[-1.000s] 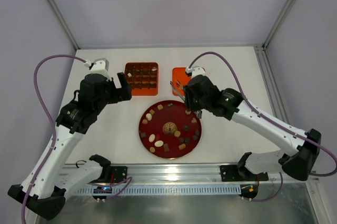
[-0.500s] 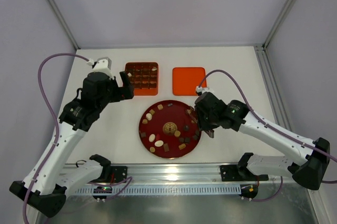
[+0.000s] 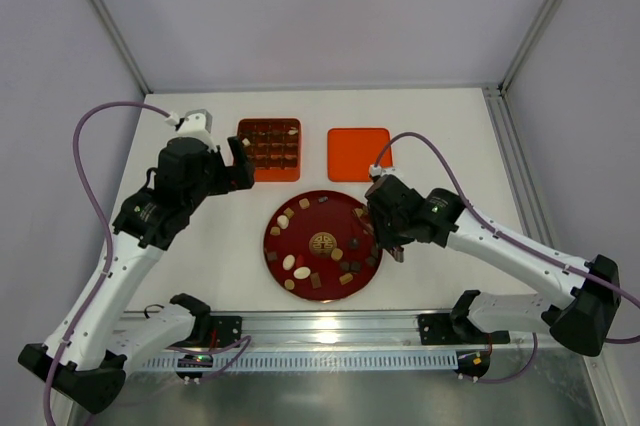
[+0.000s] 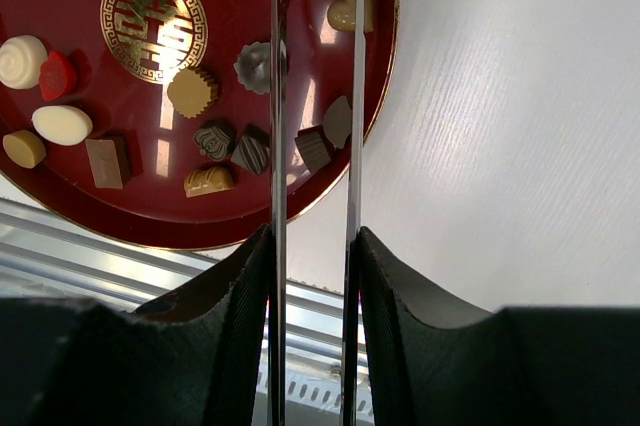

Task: Pack the chocolate

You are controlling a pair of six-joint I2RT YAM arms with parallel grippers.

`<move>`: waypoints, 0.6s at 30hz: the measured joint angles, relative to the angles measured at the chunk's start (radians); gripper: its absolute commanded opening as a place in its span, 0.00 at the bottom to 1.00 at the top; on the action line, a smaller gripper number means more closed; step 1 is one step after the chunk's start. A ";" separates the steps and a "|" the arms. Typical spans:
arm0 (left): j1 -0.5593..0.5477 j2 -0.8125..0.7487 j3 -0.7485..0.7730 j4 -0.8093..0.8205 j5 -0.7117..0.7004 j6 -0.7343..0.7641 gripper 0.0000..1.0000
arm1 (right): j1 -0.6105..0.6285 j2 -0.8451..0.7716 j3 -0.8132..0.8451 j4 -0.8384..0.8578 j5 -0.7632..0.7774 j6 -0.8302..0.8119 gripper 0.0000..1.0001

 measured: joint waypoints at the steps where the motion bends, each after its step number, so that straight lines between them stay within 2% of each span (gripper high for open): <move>1: 0.000 0.000 0.000 0.000 0.000 0.000 1.00 | 0.000 0.000 0.000 0.000 0.001 0.001 0.41; 5: 0.000 0.000 0.000 0.000 0.000 0.000 1.00 | 0.000 0.008 0.000 0.000 0.009 0.007 0.43; 18: 0.000 0.000 -0.007 0.000 0.000 0.000 1.00 | 0.000 0.050 0.000 0.014 0.013 0.009 0.43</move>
